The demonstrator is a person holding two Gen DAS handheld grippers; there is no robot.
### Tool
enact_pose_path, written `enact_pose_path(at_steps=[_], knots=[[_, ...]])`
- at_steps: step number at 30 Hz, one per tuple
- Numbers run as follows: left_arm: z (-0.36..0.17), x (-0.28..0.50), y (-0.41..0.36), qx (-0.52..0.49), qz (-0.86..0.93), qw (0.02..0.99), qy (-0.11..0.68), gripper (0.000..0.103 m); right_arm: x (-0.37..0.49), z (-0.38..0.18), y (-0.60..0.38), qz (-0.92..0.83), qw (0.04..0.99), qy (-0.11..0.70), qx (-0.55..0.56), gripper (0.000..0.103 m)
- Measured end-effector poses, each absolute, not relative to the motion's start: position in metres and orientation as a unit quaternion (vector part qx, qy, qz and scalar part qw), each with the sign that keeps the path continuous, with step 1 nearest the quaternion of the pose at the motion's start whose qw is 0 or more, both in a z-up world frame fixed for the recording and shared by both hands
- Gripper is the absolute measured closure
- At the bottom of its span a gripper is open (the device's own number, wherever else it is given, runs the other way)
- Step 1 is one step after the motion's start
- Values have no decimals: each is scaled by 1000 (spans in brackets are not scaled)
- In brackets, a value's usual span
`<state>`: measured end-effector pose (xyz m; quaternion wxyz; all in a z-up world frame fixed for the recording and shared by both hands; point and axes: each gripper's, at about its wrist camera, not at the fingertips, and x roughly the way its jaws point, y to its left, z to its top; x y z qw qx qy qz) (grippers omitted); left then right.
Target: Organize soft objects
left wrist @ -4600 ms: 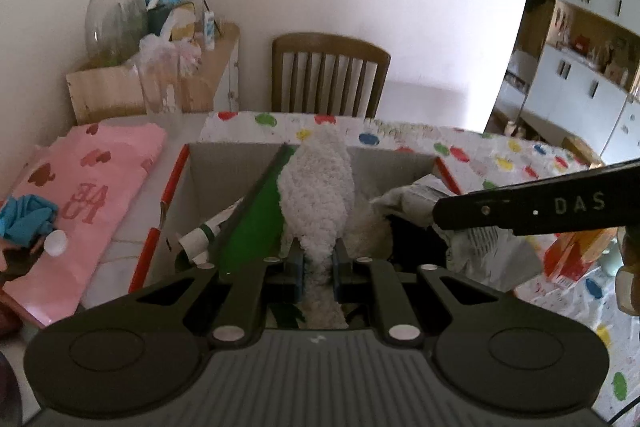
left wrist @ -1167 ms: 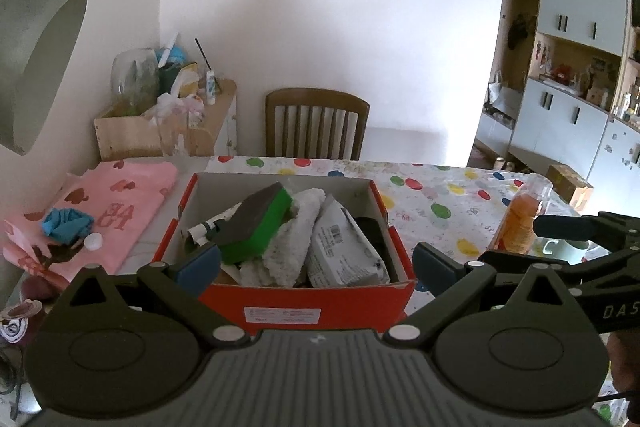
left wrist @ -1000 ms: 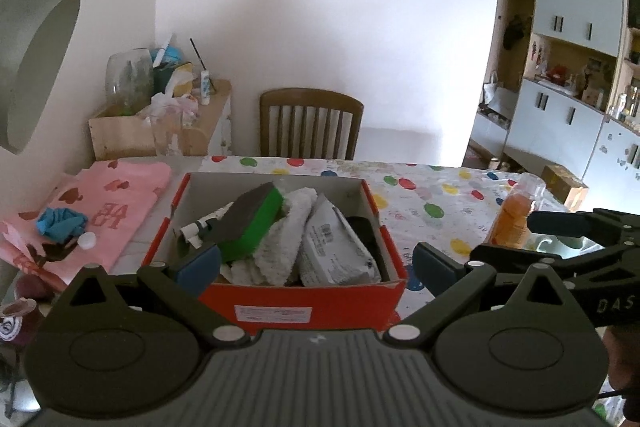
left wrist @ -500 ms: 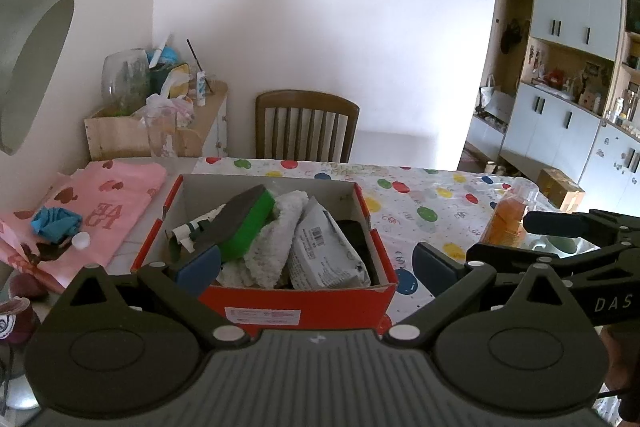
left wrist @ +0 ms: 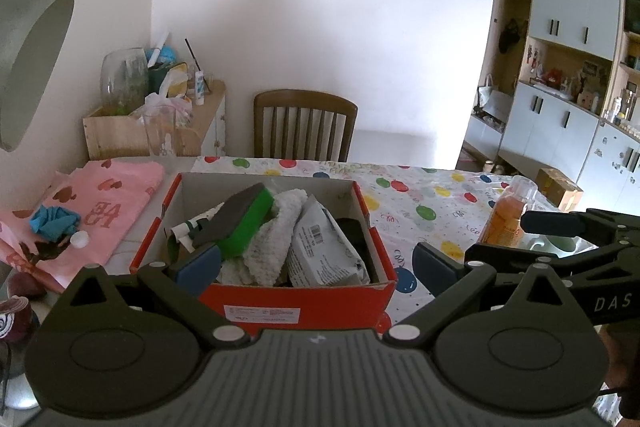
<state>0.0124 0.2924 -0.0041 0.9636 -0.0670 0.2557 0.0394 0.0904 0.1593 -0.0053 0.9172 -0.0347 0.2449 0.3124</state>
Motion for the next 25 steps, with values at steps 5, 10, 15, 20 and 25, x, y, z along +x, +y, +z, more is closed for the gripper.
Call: enact_pose_path(at_steps=[5,10,15,20,25], knots=[[-4,12,294,-67,35,964,256,0,91,-5,159,313,917,246,-34,0],[-3,13,300,-68,30,964,257,0,91,-6,159,315,916,246,-33,0],[-3,14,300,-64,33,965,254,0,91,-6,158,315,916,246,-33,0],[-5,13,299,-59,37,966,249,0,91,-6,157,315,916,245,-34,0],[-5,15,299,-58,38,966,249,0,92,-6,158,314,916,246,-34,0]])
